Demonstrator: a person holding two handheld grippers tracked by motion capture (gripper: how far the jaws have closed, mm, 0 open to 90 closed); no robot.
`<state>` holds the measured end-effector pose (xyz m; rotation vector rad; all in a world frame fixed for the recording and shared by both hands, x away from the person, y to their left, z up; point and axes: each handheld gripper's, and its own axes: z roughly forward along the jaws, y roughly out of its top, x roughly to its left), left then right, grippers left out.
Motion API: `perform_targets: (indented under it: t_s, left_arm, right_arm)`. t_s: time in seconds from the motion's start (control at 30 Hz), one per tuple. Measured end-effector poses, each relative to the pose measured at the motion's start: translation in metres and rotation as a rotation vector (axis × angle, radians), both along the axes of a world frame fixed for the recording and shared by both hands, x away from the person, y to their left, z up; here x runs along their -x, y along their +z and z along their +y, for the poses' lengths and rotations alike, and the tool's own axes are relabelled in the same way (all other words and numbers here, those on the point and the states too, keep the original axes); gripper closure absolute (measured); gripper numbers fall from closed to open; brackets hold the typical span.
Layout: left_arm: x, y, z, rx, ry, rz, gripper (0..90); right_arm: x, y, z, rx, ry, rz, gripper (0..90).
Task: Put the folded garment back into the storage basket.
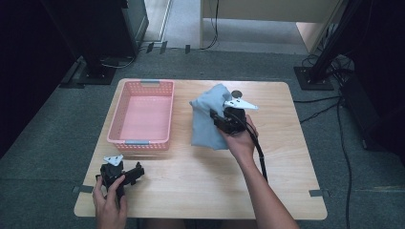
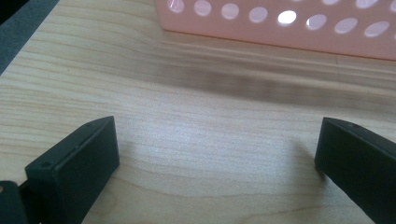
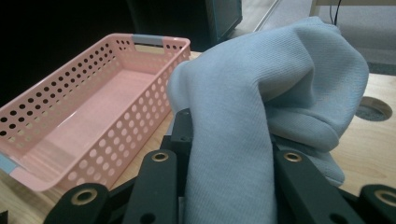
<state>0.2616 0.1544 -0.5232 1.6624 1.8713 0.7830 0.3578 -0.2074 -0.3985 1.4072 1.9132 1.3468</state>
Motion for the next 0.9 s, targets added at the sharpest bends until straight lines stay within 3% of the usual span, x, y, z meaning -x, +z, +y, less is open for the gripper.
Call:
perform_targets:
  t_s: [0.33,0.9]
  left_arm:
    - [0.000,0.000,0.000,-0.001,-0.001,0.001,0.0]
    - [0.000,0.000,0.000,0.000,0.000,0.000,0.0]
  right_arm:
    - [-0.010,0.016,0.013,-0.022,0.011,-0.006,71.9]
    - [-0.026,0.044,0.053,-0.030,0.059,-0.032,71.9]
